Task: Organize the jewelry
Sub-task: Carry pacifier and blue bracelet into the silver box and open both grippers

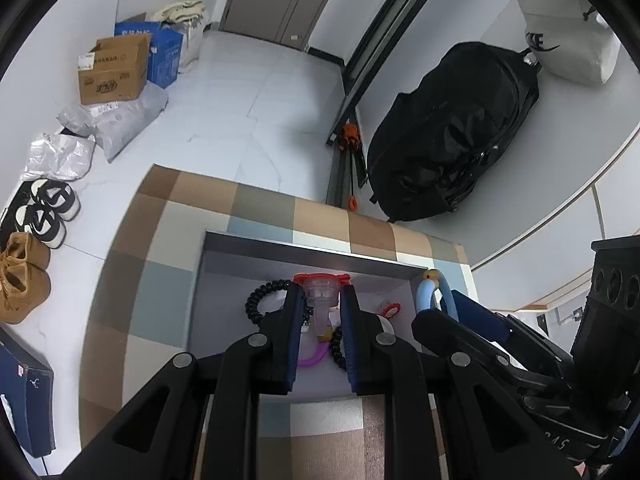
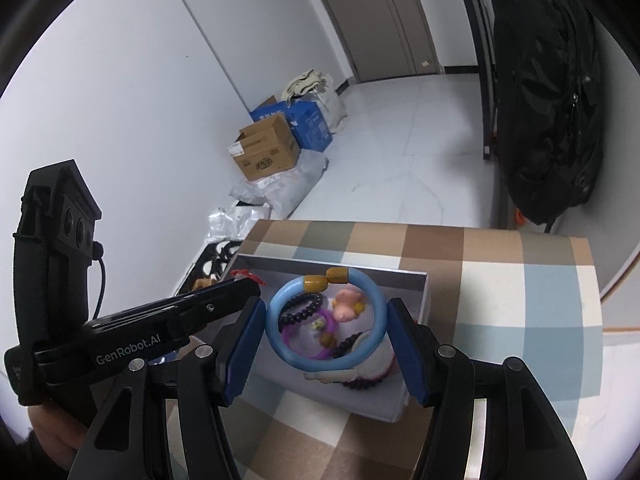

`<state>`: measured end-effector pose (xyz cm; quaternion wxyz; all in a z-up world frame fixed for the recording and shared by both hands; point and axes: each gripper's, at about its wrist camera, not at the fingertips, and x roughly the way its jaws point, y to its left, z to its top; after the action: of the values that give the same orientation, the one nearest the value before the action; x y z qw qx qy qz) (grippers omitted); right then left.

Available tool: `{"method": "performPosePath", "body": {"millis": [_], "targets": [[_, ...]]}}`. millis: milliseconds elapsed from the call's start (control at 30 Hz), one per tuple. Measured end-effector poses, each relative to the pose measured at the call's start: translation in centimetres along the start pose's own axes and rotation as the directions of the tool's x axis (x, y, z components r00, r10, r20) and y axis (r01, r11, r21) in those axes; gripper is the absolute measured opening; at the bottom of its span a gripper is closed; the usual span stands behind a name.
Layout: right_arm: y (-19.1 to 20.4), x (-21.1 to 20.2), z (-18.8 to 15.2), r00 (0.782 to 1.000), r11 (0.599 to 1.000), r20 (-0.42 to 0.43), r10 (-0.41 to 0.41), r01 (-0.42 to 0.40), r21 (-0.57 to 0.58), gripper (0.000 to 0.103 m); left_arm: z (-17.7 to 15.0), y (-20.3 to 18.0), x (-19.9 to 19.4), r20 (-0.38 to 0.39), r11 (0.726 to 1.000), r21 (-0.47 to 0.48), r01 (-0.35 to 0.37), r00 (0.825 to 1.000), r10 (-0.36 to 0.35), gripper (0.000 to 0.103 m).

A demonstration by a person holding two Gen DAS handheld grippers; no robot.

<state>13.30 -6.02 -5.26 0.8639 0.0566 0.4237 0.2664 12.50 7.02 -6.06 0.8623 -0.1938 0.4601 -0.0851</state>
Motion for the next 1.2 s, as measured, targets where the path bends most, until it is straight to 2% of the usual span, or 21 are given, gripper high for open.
{"method": "performPosePath", "body": {"millis": [267, 533, 800, 867, 933, 1000, 1200], "targets": [[-0.8, 1.2, 0.6, 1.0, 0.999, -0.02, 0.02, -0.019, 0.03, 0.061, 0.4, 0.0, 1.2, -0.032, 1.0, -0.004, -0.004, 0.999, 0.004, 0.014], [-1.2, 1.5, 0.5, 0.999, 0.998, -0.039, 0.029, -0.027, 0.049, 0.062, 0.7, 0.7, 2.3, -0.068, 0.999, -0.053, -0.006, 0.998, 0.002, 0.014], [-1.4, 1.5, 0.6, 0.999, 0.998, -0.04, 0.021, -0.018, 0.063, 0.062, 0.9, 0.5, 2.3, -0.076, 0.998, -0.064, 0.023, 0.997, -0.028, 0.015], [-1.3, 1.3, 0.6, 0.999, 0.998, -0.029, 0.018, -0.016, 0.064, 0.062, 0.9, 0.6, 2.3, -0.082, 0.996, -0.078, 0.037, 0.996, -0.044, 0.022], [-1.3, 1.1, 0.6, 1.0, 0.998, -0.019, 0.02, -0.018, 0.059, 0.062, 0.9, 0.5, 2.1, -0.073, 0.996, -0.081, 0.038, 0.996, -0.044, 0.046], [-1.2, 0.8, 0.8, 1.0, 0.999, -0.013, 0.009, -0.008, 0.047, 0.063, 0.9, 0.5, 1.7, -0.048, 0.995, -0.083, 0.05, 0.997, -0.054, 0.056], [-2.1, 0.0, 0.9, 1.0, 0.998, 0.013, -0.021, 0.02, 0.058, 0.071, 0.8, 0.3, 1.6, -0.049, 0.997, -0.075, 0.028, 0.998, -0.032, 0.056]]}}
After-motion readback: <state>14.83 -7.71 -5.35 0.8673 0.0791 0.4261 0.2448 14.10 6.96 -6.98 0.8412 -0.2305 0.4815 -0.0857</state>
